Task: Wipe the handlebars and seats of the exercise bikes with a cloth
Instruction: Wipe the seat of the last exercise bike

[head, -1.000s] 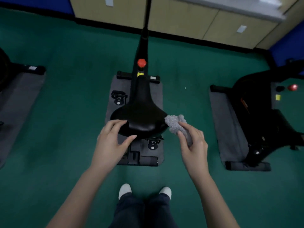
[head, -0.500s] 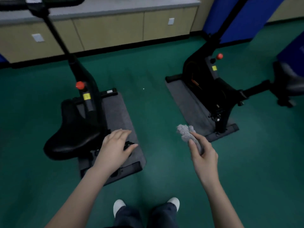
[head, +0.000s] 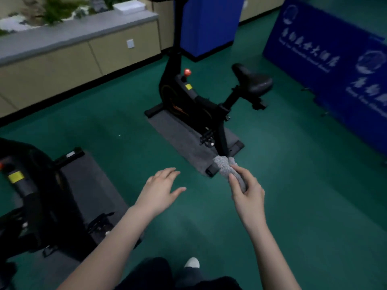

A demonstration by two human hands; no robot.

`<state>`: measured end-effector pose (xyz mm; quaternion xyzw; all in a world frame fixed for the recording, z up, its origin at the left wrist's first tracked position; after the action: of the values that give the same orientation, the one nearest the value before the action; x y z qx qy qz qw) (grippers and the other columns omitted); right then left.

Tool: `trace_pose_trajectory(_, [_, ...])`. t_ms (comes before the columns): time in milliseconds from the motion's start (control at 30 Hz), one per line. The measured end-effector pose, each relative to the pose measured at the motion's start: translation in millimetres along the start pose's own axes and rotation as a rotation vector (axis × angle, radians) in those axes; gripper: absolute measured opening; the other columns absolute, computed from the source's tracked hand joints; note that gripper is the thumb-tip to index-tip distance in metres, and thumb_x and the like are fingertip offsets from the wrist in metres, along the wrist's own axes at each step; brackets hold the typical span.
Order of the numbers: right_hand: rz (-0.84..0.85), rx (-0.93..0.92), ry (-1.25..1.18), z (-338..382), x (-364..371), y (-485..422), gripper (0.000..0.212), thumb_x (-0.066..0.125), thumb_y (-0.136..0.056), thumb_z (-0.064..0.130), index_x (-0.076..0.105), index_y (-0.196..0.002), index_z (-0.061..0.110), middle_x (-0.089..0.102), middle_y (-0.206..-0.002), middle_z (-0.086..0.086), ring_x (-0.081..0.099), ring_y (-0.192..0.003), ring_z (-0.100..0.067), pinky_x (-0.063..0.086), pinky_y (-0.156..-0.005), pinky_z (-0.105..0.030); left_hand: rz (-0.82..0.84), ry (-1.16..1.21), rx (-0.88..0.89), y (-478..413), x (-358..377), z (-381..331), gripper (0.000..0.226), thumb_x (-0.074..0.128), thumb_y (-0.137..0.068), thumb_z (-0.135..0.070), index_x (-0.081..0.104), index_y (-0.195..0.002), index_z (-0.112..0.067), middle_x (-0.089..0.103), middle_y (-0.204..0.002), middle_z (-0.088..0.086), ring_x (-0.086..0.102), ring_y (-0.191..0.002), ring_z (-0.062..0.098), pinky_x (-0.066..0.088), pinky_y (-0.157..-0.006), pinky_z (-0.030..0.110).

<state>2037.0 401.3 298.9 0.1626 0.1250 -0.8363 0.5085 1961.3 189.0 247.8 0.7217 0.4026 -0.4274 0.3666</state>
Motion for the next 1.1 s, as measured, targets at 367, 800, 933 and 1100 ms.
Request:
trace_pose_trajectory(367, [-0.197,0.14,0.007,-53,-87,-67,0.021,0.06,-0.092,0.017,0.067,-0.111,0.023,0.067,-0.109,0.011,0.058,-0.109,-0.014,0.044,-0.098,-0.033,0.144,-0.122,0.18,-115,43,-88,0.062,0.042,-0.093,-0.056,0.033,-0.144,-0.023,0.037,-0.149,-0.006,0.017,-0.143,0.014,0.011,-0.114,0.033])
trace_pose_trajectory(800, [-0.239,0.206,0.058,-87,-125,-246,0.02,0.06,-0.092,0.022,0.066,-0.11,0.03,0.065,-0.11,0.019,0.058,-0.11,-0.008,0.046,-0.095,-0.031,0.202,-0.126,0.204,-316,47,-128,0.059,0.038,-0.094,-0.055,0.033,-0.144,-0.023,0.036,-0.149,-0.009,0.02,-0.141,0.011,0.014,-0.113,0.031])
trace_pose_trajectory(933, [-0.242,0.221,0.046,-99,-145,-284,0.02,0.06,-0.092,0.022,0.066,-0.109,0.032,0.065,-0.109,0.018,0.058,-0.108,-0.008,0.046,-0.092,-0.03,0.205,-0.11,0.208,-364,44,-158,0.058,0.04,-0.094,-0.055,0.034,-0.144,-0.024,0.032,-0.151,-0.008,0.022,-0.14,0.012,0.017,-0.113,0.033])
trace_pose_trajectory(1100, [-0.266,0.217,0.03,-124,-185,-336,0.023,0.062,-0.091,0.018,0.064,-0.103,0.038,0.066,-0.105,0.016,0.059,-0.105,-0.006,0.042,-0.087,-0.022,0.227,-0.069,0.176,-410,56,-203,0.06,0.041,-0.094,-0.054,0.034,-0.144,-0.023,0.023,-0.154,-0.007,0.023,-0.14,0.016,0.025,-0.112,0.037])
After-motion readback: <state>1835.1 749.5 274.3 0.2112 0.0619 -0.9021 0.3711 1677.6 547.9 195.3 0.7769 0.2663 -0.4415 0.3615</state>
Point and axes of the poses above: each hand's wrist, its own y-axis away from the middle knuckle, its own x-axis out of the palm, z = x × y, the point moved 9 cm from there along -y, towards the middle knuckle
